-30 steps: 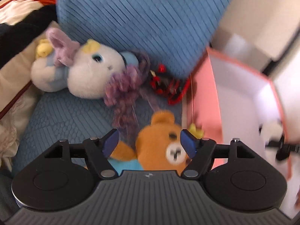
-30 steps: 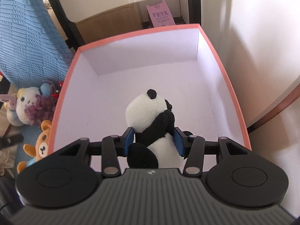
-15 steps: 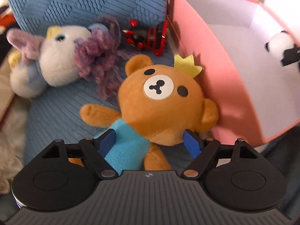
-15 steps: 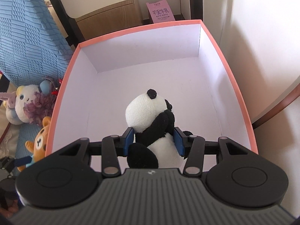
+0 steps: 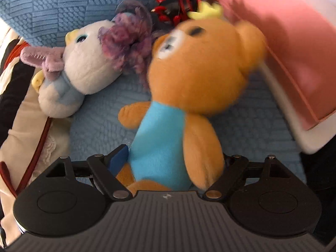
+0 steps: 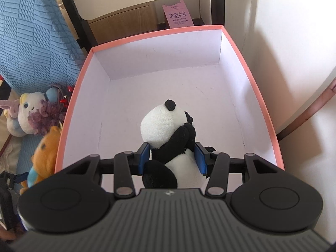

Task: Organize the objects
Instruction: 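Lift the orange teddy bear with the left gripper over the pink box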

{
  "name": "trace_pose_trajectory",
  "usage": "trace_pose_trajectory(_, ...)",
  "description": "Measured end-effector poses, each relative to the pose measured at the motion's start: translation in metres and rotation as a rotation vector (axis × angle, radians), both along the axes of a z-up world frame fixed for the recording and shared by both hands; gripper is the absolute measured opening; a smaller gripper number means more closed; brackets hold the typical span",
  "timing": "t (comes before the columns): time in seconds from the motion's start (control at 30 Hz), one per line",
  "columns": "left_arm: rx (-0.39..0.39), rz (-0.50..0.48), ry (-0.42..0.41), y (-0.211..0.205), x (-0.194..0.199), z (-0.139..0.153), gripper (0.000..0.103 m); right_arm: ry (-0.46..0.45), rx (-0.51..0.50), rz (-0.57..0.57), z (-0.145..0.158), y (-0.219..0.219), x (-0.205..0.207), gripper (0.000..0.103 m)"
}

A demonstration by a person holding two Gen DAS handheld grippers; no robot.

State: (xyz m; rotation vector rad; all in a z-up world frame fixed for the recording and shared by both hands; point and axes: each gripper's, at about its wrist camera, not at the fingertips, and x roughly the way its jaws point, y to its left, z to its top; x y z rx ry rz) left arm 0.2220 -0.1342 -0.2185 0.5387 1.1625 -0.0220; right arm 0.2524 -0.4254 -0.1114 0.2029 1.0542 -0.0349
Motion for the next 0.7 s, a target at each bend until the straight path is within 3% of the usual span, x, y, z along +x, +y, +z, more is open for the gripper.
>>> trace_pose_trajectory(0.07, -0.011, 0.028, -0.021, 0.007, 0.001, 0.004, 0.073, 0.000, -0.006, -0.003, 0.001, 0.001, -0.002, 0.049)
trace_pose_trajectory(0.2, -0.166, 0.134, -0.033, 0.029, 0.007, 0.020, 0.063, -0.003, -0.004, -0.008, 0.006, 0.002, -0.006, 0.049)
trace_pose_trajectory(0.3, -0.279, 0.218, -0.040, 0.044, 0.007, 0.034, 0.062, -0.016, 0.003, -0.012, 0.012, 0.004, -0.009, 0.049)
trace_pose_trajectory(0.43, -0.368, 0.284, -0.064, 0.052, 0.006, 0.060, 0.061, -0.036, 0.018, -0.017, 0.022, 0.006, -0.011, 0.049)
trace_pose_trajectory(0.7, -0.531, 0.321, -0.172, 0.040, 0.014, 0.124, 0.061, -0.087, 0.063, -0.013, 0.046, 0.006, -0.013, 0.049)
